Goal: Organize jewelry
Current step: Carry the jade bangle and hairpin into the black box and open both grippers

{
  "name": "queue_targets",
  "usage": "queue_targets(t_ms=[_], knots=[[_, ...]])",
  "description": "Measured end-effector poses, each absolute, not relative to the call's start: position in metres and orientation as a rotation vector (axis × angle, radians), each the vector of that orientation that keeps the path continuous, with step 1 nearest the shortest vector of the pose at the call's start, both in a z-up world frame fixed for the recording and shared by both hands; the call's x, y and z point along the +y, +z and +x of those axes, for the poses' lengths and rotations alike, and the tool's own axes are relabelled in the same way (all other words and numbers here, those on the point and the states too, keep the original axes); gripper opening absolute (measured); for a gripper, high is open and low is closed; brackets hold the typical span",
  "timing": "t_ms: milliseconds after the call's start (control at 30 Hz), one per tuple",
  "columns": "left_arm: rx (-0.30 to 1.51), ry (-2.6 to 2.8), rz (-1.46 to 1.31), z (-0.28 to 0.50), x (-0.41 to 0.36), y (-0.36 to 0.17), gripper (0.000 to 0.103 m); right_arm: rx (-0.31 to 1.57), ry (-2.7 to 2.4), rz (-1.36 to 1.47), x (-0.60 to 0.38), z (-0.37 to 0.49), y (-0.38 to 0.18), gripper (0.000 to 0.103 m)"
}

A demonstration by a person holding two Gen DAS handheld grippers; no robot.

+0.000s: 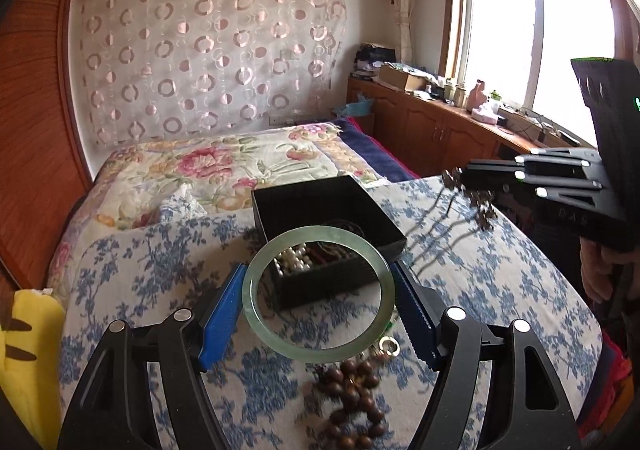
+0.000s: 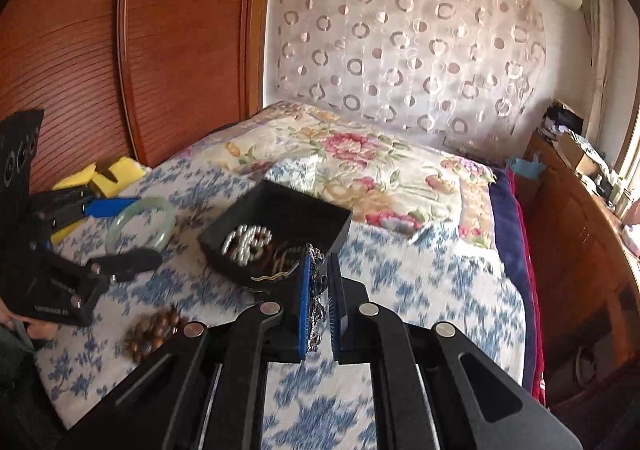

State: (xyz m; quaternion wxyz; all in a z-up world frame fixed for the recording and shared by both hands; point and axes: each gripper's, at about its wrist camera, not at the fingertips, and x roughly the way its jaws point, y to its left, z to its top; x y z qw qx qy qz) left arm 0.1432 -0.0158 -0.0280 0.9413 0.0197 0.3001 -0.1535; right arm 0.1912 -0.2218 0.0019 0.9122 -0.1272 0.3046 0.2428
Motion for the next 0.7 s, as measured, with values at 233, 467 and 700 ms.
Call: queue_targets(t_ms=[233, 467, 700], knots=[[0.619, -0.296, 0.050, 0.170, -0.014, -0.024, 0.069, 0.636, 0.554, -0.188, -0.210, 0.236, 0.002, 0.009], [0.645, -0.269, 0.048, 0.198, -0.011, -0.028, 0.069, 0.677, 0.602, -0.143, -0.188, 0.271, -0.021, 0.009], [0.667, -0.258, 0.051, 0.220, -0.013, -0.032, 0.069, 0.749, 0.665, -0.153, -0.172, 0.281, -0.053, 0.010]])
